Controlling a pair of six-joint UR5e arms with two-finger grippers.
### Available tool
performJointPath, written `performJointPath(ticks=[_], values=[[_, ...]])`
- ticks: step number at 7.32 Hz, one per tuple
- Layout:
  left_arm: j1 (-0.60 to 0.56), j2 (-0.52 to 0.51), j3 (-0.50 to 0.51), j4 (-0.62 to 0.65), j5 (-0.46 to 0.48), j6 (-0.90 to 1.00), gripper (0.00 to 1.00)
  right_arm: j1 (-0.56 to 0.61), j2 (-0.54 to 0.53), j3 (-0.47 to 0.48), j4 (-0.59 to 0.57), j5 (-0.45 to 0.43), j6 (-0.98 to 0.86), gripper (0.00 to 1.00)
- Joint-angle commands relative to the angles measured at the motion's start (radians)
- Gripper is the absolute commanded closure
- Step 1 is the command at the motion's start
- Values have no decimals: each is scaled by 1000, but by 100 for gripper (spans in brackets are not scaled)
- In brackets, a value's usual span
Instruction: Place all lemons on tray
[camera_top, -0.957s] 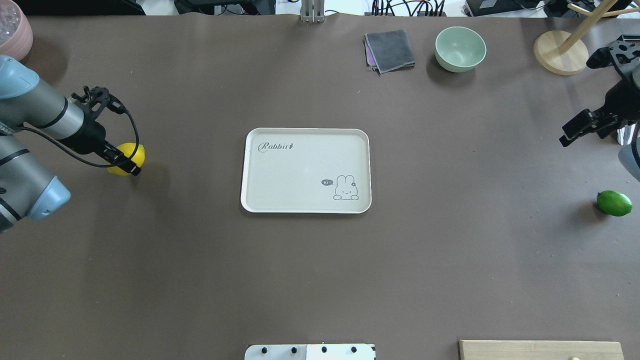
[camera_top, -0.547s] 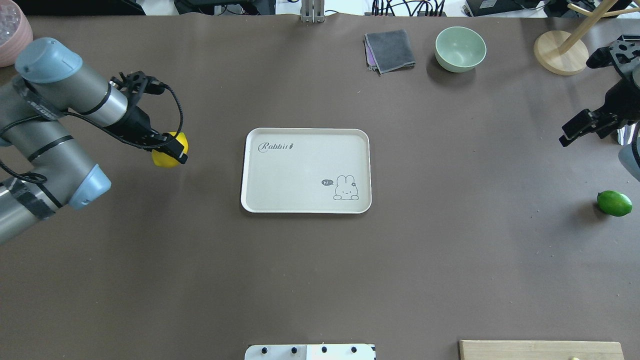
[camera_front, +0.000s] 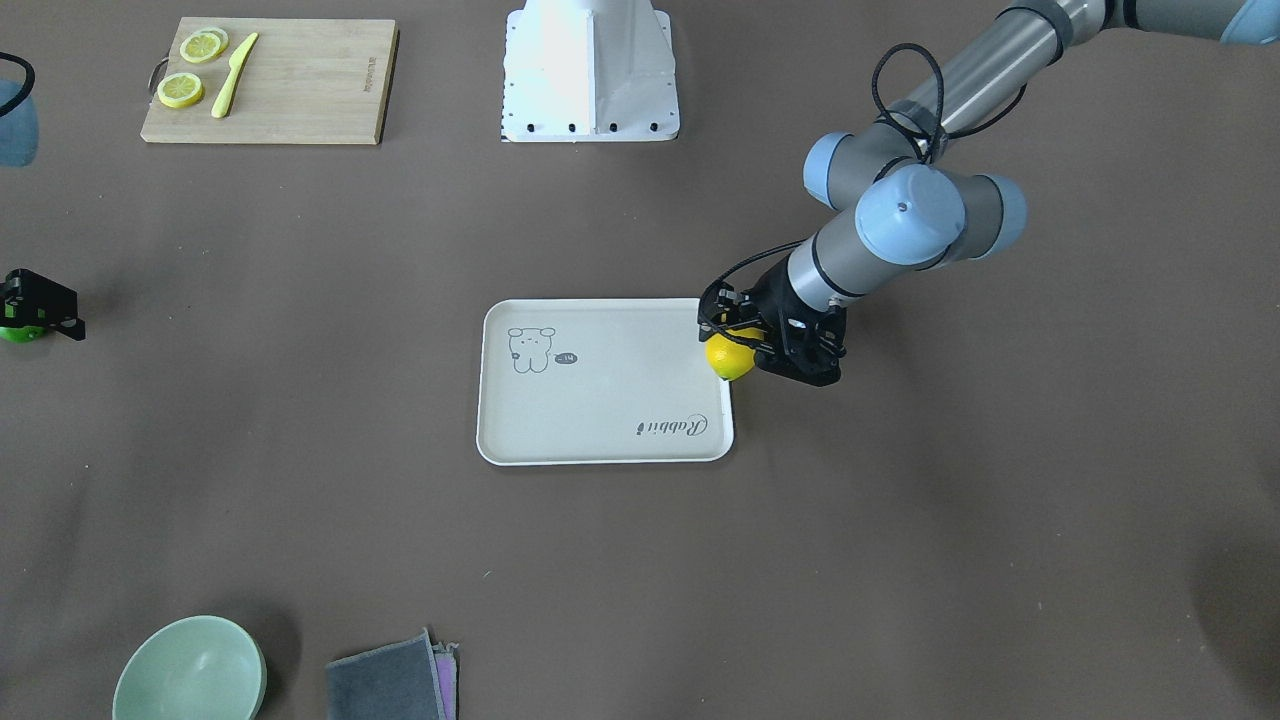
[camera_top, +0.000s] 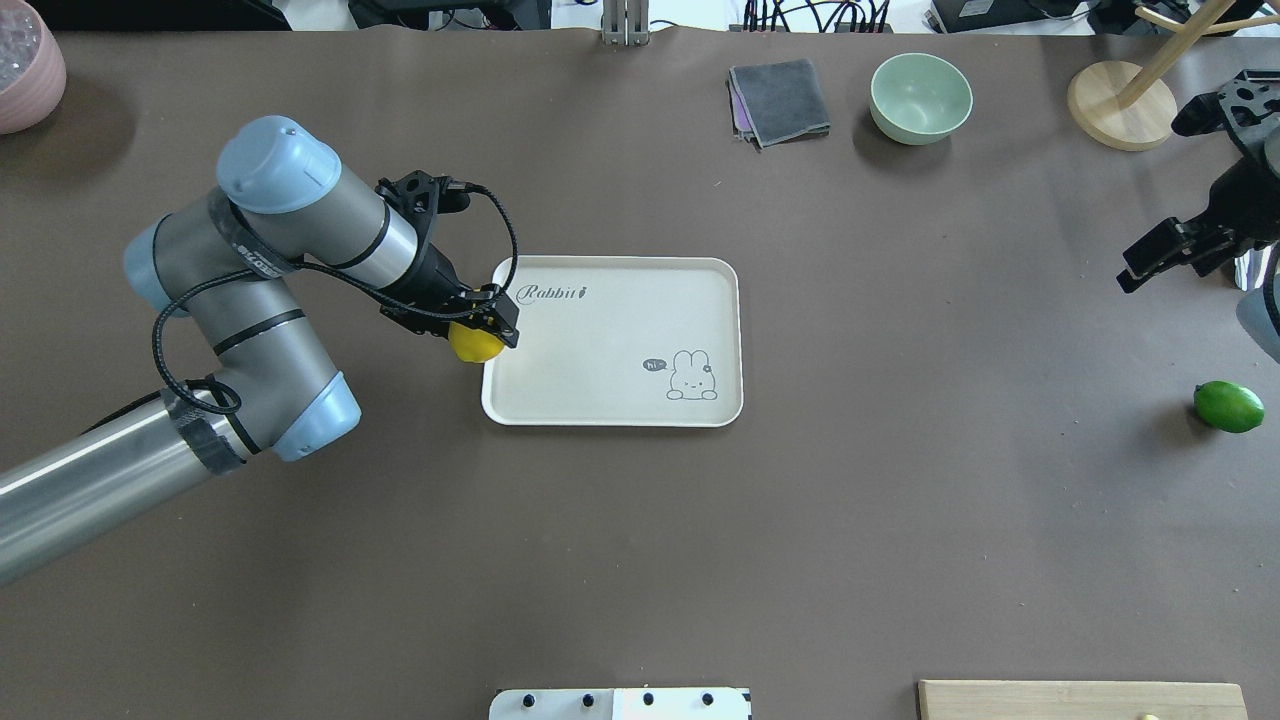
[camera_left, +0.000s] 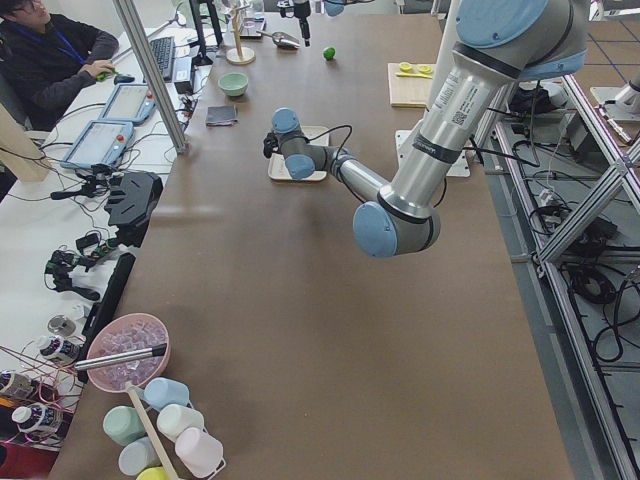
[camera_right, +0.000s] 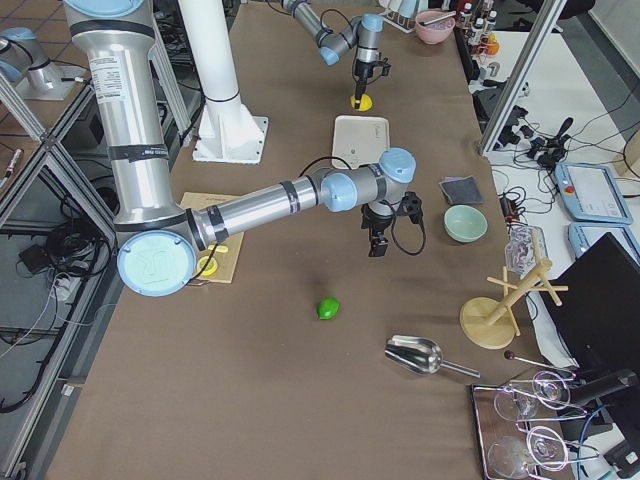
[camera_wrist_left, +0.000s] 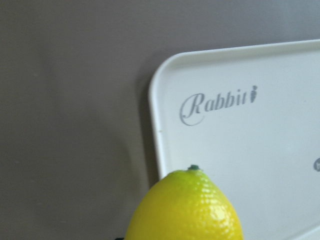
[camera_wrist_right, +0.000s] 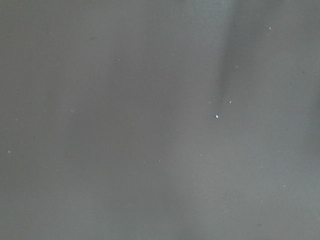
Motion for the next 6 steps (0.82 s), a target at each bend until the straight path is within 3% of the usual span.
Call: performJointPath(ticks=[1, 2, 3, 6], values=[[29, -44, 7, 4, 47, -89, 21, 0, 0, 0, 0, 1, 0, 0], [29, -45, 6, 13, 47, -153, 1, 0, 0, 3, 0, 1, 1, 0], [27, -41, 4, -2, 48, -242, 1, 0, 0, 11, 0, 1, 14, 0], [-66, -9, -10, 7, 41, -192, 1, 1, -2, 12, 0, 1, 28, 0]])
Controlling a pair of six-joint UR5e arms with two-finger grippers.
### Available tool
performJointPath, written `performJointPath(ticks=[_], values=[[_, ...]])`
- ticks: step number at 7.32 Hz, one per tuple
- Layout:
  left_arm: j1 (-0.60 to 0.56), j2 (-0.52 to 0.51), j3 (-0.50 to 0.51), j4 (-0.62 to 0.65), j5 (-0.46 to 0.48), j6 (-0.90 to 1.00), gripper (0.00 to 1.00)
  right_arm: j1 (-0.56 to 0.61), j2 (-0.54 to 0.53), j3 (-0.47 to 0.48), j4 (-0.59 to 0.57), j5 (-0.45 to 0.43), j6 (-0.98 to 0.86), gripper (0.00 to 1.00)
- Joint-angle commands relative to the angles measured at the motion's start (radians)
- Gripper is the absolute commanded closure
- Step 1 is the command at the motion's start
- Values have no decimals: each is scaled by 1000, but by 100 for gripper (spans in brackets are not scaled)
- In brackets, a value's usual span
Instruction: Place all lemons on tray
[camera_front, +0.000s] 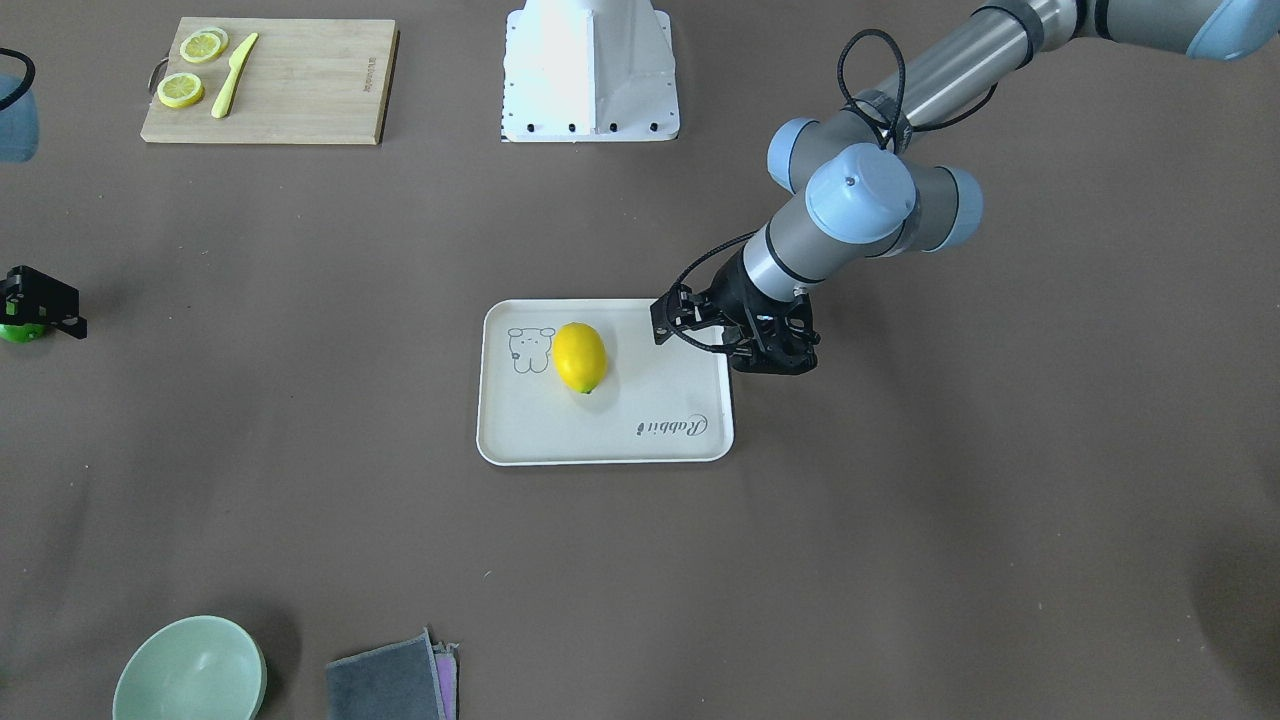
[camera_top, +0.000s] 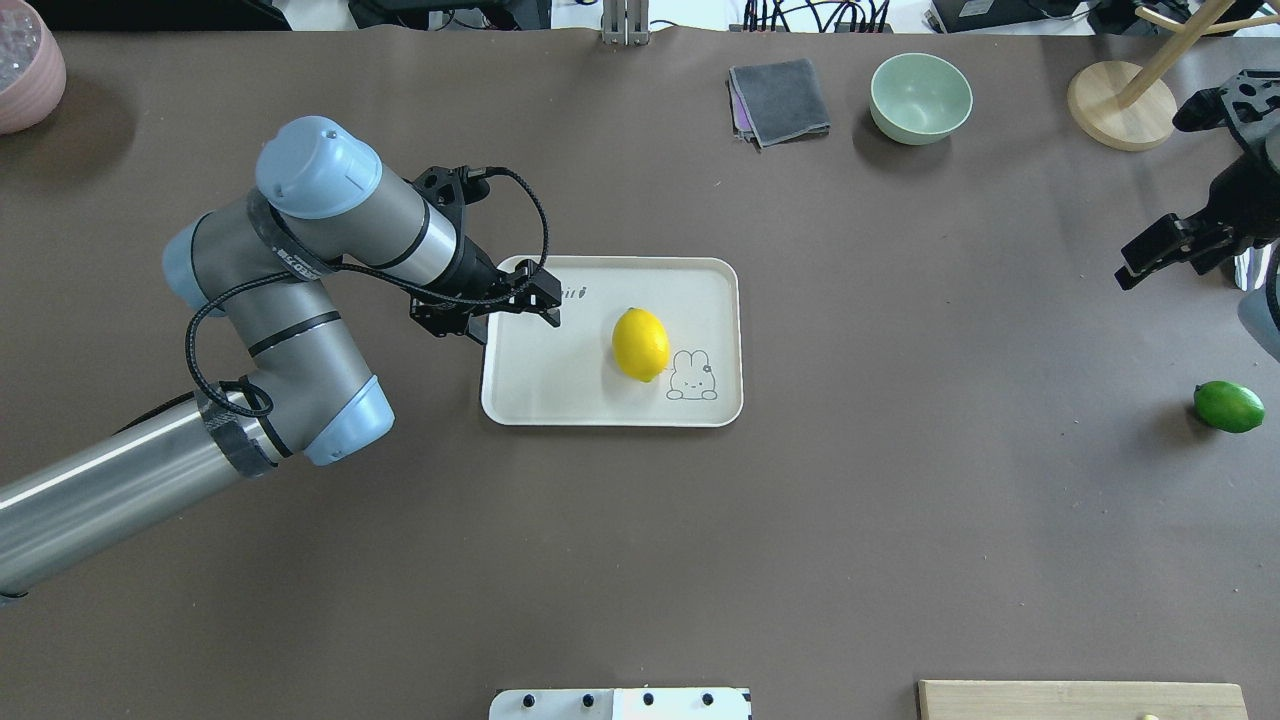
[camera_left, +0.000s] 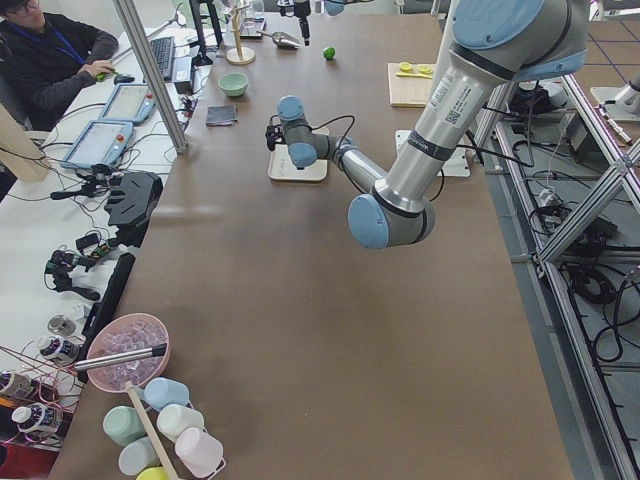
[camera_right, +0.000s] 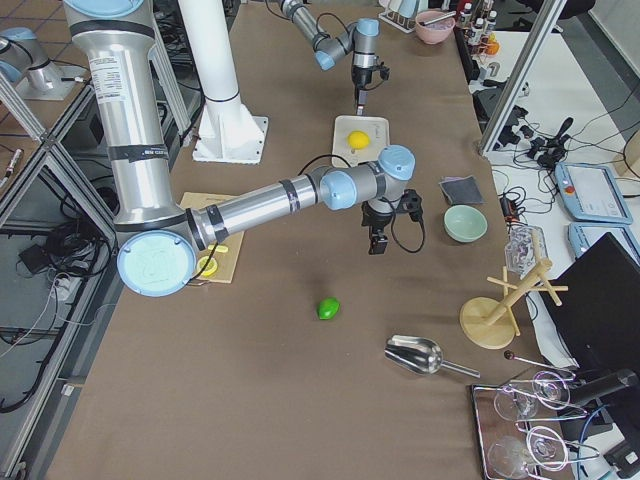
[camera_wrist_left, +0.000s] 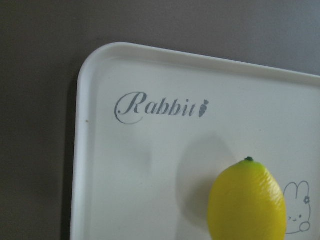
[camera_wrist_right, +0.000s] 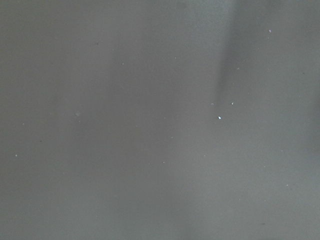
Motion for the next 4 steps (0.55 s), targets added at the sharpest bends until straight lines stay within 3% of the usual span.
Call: performJointPath(ticks=[1, 4], values=[[-124, 74, -12, 6, -14, 128, 1, 1, 0, -1, 0, 0, 2, 0], [-347, 257, -3, 14, -69, 577, 2, 2, 0, 0, 0, -2, 2, 0]])
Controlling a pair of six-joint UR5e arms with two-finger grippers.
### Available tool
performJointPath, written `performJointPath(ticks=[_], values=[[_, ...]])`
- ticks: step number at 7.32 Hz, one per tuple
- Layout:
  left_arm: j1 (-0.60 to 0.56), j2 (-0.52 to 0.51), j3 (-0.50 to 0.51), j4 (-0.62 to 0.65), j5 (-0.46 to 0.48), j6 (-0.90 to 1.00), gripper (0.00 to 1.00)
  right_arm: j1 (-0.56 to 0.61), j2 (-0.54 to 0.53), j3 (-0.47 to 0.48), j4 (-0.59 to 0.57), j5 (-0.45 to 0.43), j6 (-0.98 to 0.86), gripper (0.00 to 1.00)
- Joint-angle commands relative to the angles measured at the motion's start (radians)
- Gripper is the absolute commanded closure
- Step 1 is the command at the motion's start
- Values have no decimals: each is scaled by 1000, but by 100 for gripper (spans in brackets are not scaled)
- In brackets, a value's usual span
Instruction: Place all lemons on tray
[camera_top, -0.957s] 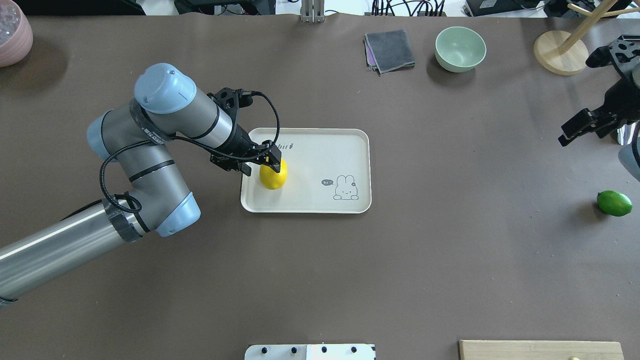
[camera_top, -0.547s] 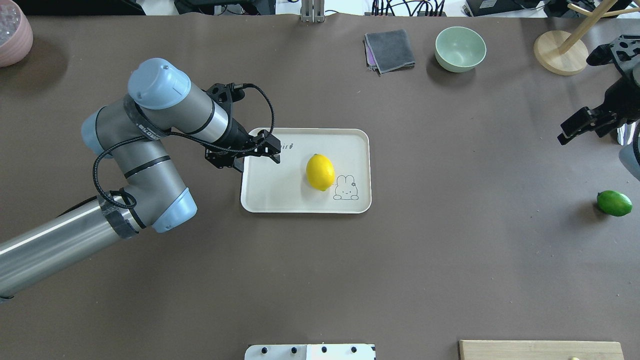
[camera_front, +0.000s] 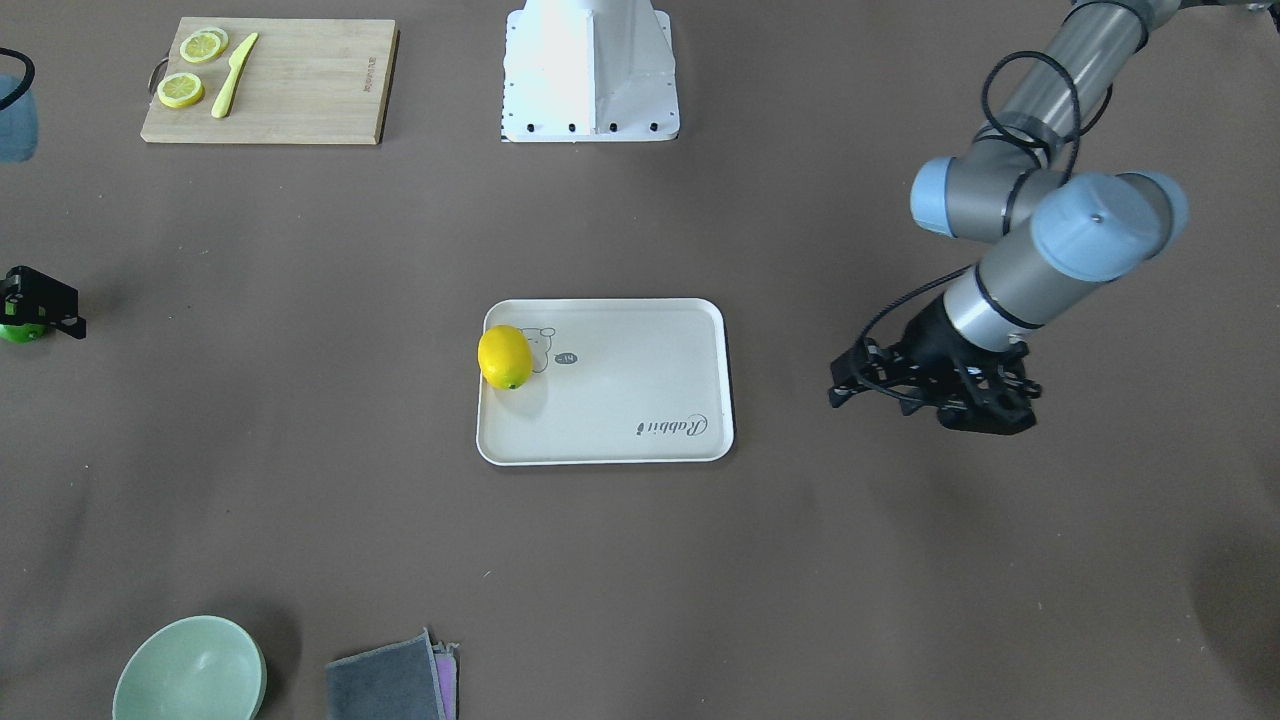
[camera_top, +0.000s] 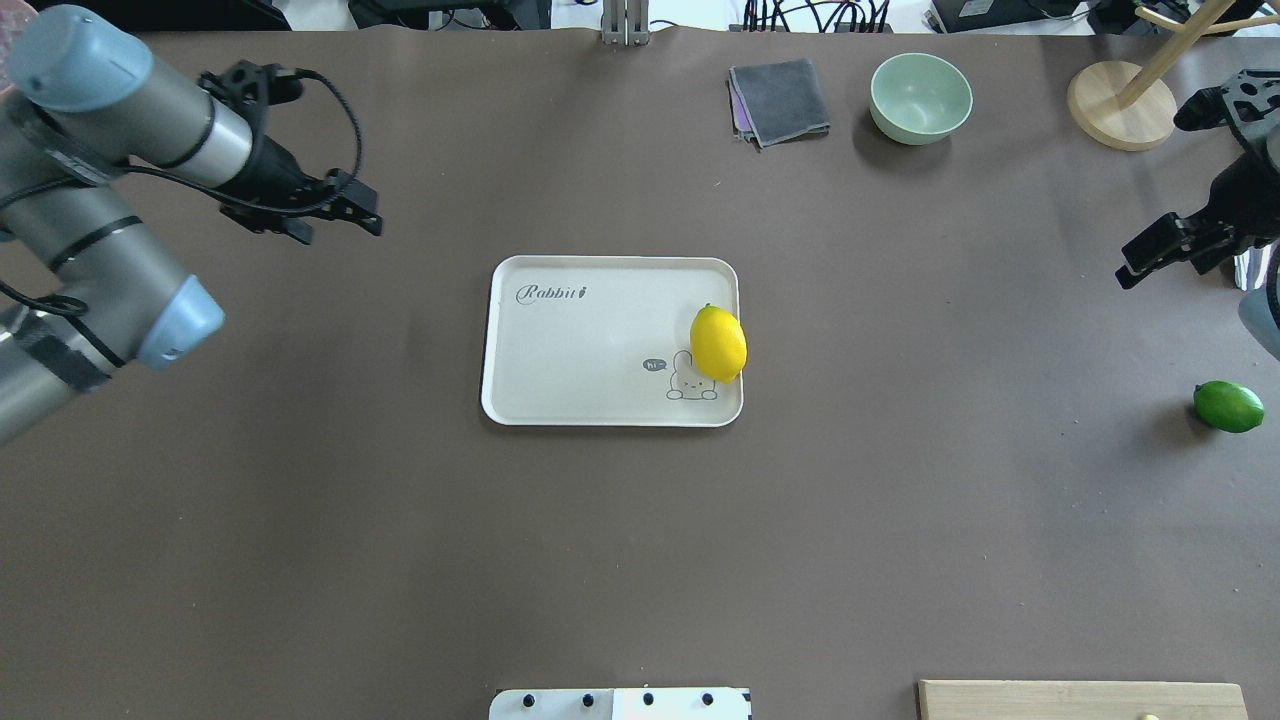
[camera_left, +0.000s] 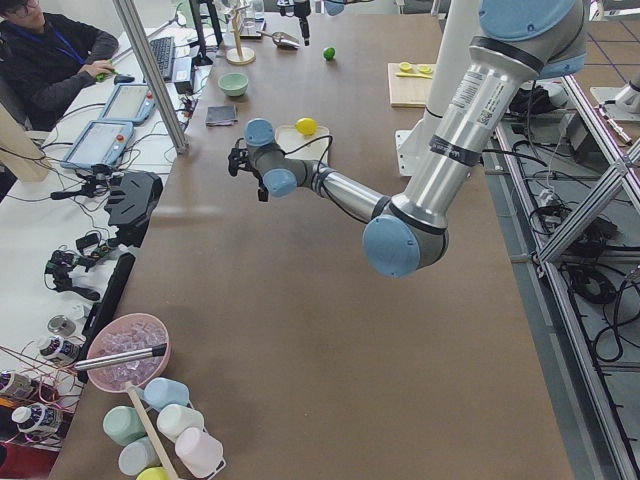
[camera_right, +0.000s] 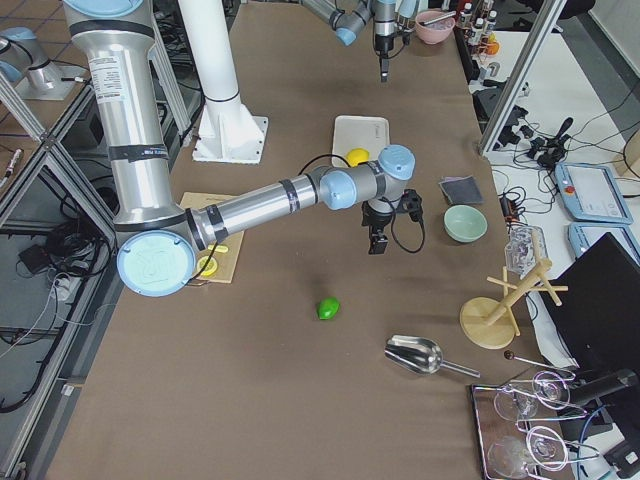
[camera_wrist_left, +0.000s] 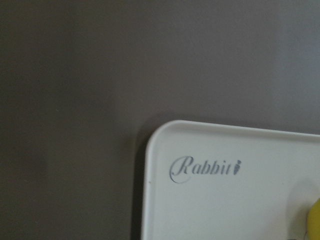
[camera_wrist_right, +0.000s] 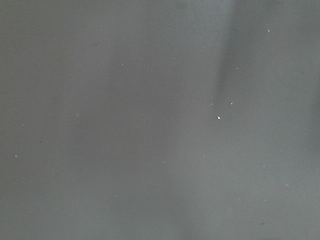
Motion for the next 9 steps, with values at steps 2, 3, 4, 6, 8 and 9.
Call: performJointPath(ticks=[2, 3, 4, 6, 8, 9], values=[[-193, 153, 10, 69, -15, 484, 2, 15, -11, 8, 0, -10, -3, 0], [-264, 157, 7, 177, -29, 664, 2, 35, -15, 9, 0, -15, -3, 0], [-347, 162, 7, 318, -84, 845, 2, 52, -37, 20, 0, -20, -5, 0], [-410, 170, 8, 455, -103, 1052, 2, 49, -110, 58, 3, -17, -14, 0], [-409, 182, 7, 456, -104, 1053, 2, -32, -129, 46, 137, -80, -25, 0], [-409, 183, 10, 456, -104, 1053, 2, -74, -127, 31, 173, -95, -23, 0]])
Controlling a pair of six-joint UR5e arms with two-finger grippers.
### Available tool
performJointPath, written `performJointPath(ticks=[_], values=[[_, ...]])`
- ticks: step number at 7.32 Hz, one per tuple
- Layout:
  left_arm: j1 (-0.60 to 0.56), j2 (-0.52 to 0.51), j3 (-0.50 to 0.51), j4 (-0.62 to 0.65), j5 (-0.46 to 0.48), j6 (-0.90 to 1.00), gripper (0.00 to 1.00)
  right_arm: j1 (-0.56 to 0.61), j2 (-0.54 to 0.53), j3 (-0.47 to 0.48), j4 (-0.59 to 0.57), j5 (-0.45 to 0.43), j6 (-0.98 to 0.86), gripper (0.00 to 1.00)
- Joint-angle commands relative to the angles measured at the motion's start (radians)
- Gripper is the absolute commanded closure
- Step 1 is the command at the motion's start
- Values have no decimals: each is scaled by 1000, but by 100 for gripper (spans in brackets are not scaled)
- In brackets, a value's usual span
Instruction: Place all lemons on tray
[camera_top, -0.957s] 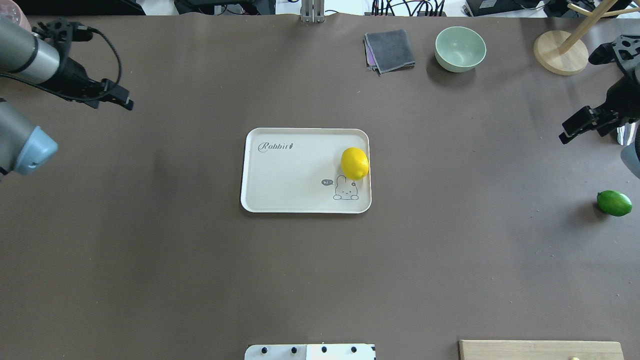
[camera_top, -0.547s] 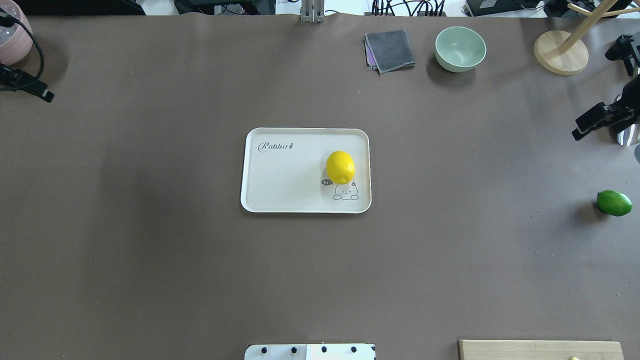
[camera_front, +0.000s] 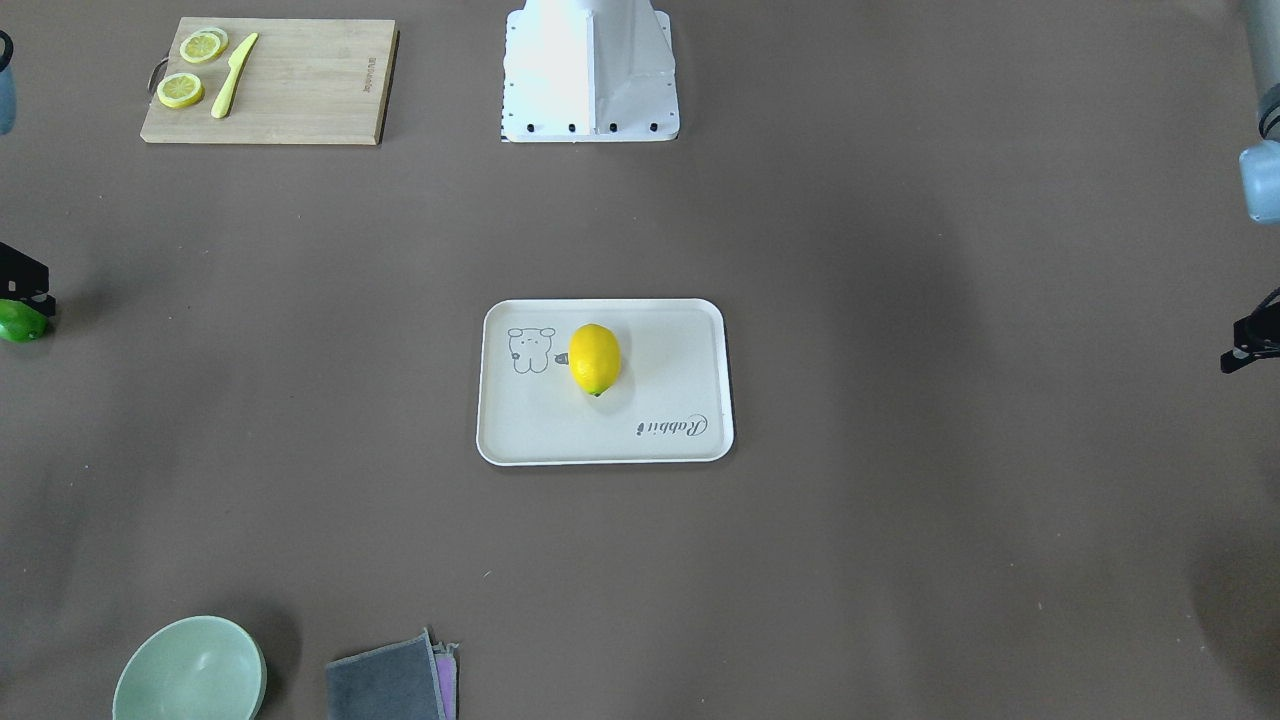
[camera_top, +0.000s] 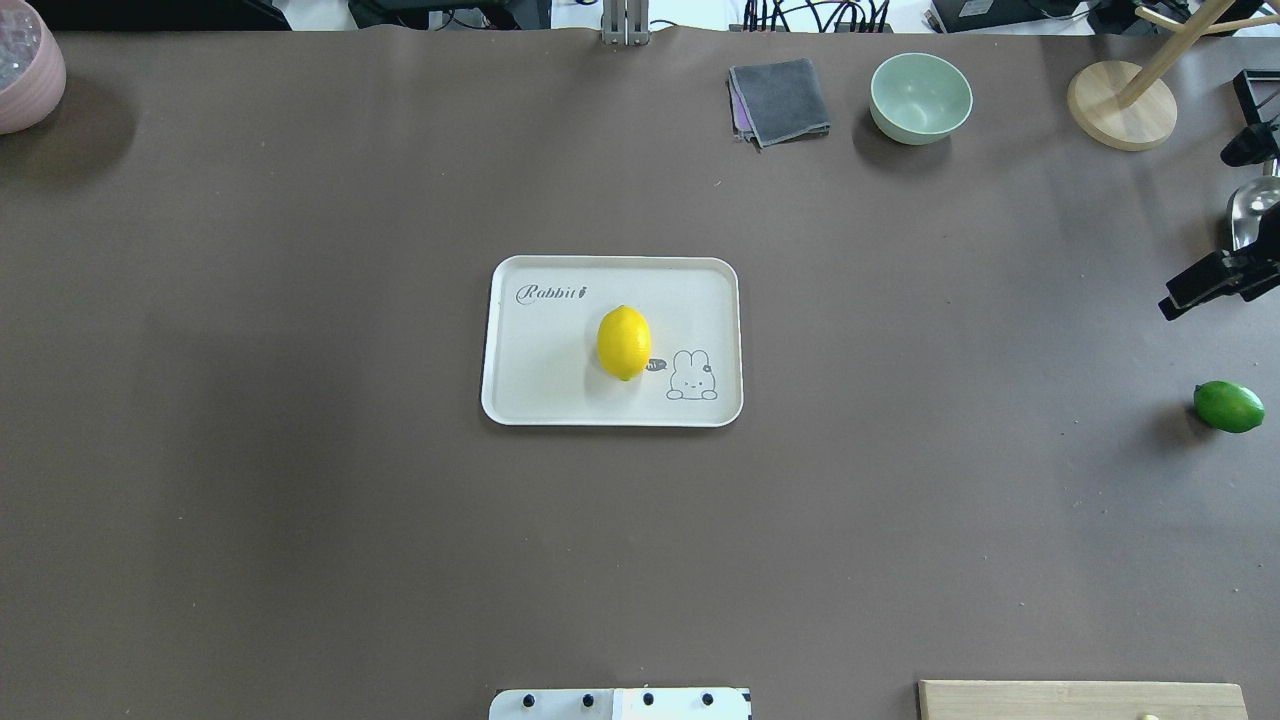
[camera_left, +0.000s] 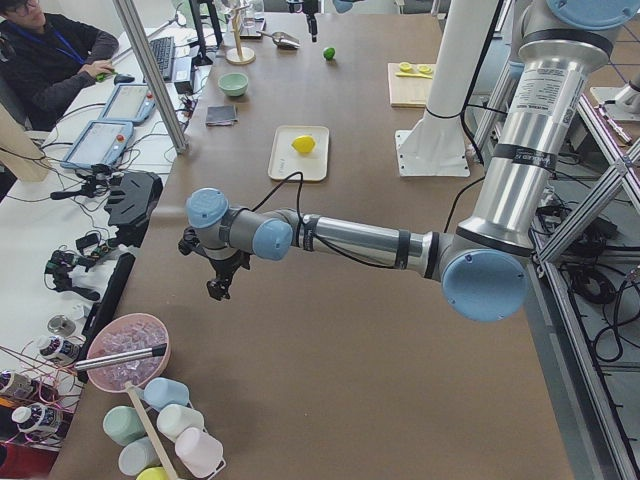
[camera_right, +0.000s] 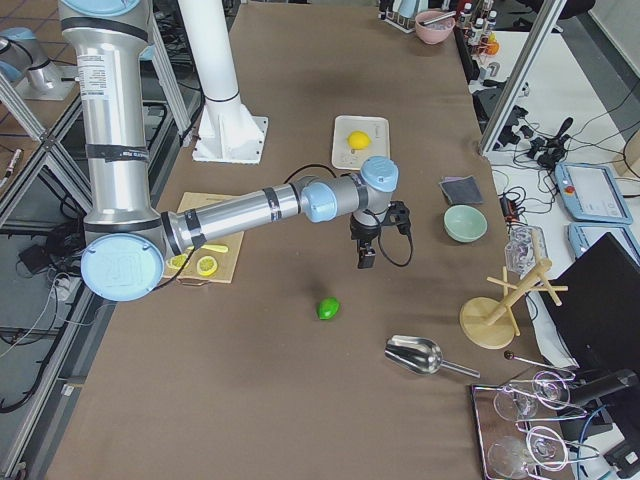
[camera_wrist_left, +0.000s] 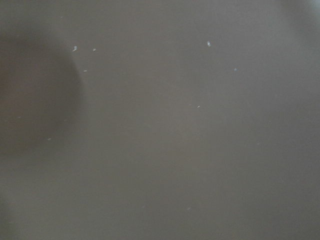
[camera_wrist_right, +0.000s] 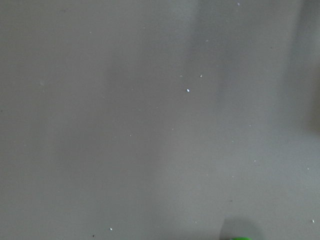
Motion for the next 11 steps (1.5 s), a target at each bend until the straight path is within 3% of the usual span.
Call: performJointPath(ticks=[1, 3, 8, 11], values=[[-1, 3, 4, 5, -1, 4, 2, -88, -1, -15, 67, -53, -9, 0], [2, 3, 20, 3, -1, 1, 2, -144, 3, -14, 85, -84, -56, 1], [3, 12, 19, -4, -2, -2, 2, -50, -131, -23, 77, -113, -504, 2], [5, 12, 21, -4, -2, -4, 2, -52, -142, -49, 79, -124, -513, 4]])
